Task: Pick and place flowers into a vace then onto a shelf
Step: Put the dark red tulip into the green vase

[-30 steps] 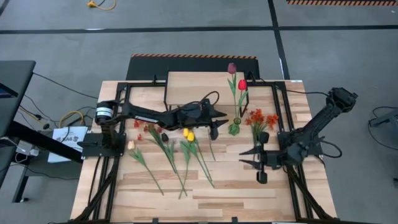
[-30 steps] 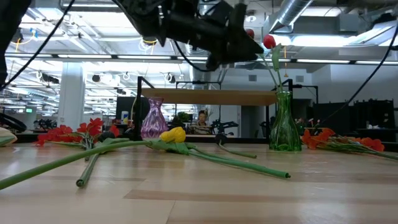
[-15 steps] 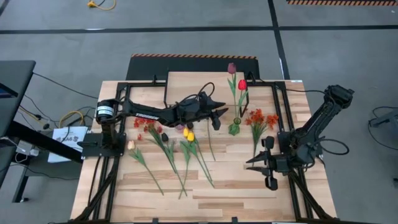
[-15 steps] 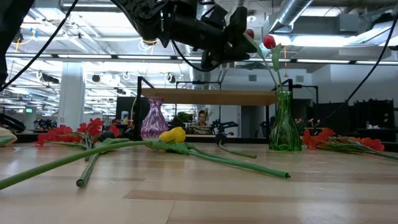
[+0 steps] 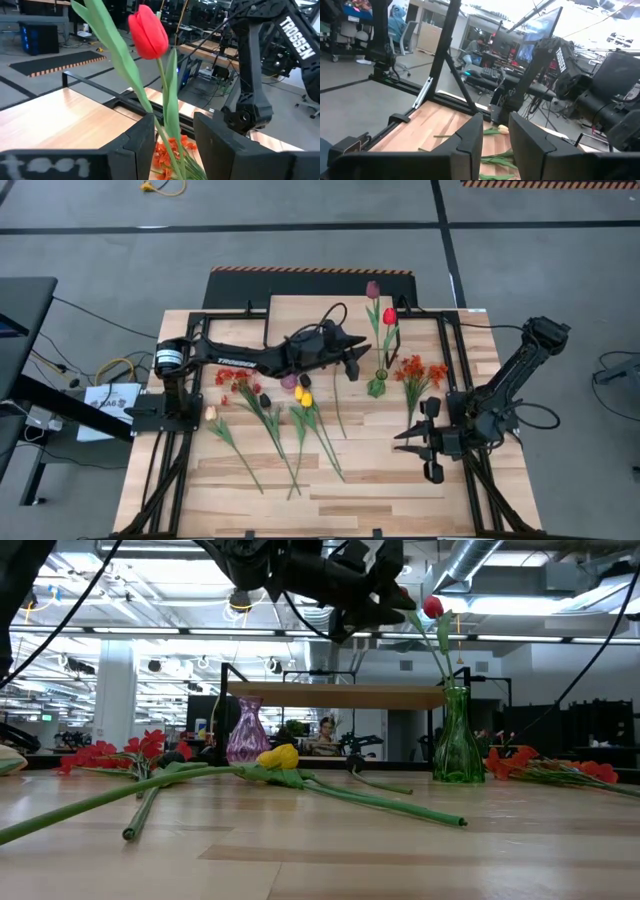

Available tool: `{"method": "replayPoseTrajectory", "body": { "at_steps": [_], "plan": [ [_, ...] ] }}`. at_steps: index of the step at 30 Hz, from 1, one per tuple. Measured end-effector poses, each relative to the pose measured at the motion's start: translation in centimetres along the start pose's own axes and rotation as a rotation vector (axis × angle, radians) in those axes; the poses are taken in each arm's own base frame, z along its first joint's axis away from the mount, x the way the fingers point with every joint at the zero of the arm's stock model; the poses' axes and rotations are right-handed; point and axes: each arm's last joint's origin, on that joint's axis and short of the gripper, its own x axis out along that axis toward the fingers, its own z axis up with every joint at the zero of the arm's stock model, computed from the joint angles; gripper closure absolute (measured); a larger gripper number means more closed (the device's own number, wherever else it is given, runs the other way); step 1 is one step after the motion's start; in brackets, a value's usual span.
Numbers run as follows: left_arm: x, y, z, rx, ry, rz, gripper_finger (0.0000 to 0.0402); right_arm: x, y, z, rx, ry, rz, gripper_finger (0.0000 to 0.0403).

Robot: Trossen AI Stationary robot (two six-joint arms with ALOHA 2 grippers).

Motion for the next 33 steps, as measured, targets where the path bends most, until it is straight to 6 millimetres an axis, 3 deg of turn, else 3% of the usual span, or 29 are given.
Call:
{"method": "replayPoseTrajectory", "body": {
  "at_steps": [6,12,22,33],
  "plan": [
    [0.1,0.1,-0.2,0.003,0.005,0.013,0.0276,0.0,0.0,0.0,0.000,-0.001,0.002,0.0316],
    [2.0,0.1,-1.8,0.013,0.073,0.020,0.0276,0.0,0.0,0.0,0.001,-0.002,0.002,0.0316],
    [2.6,-0.1,-0.6,0.057,0.060,0.044,0.0276,0.0,0.1,-0.1,0.019,0.004,0.007,0.0316],
    [2.8,0.9,-0.6,0.032,0.081,0.066,0.0276,0.0,0.1,0.0,0.014,0.004,0.006,0.0316]
  ]
}}
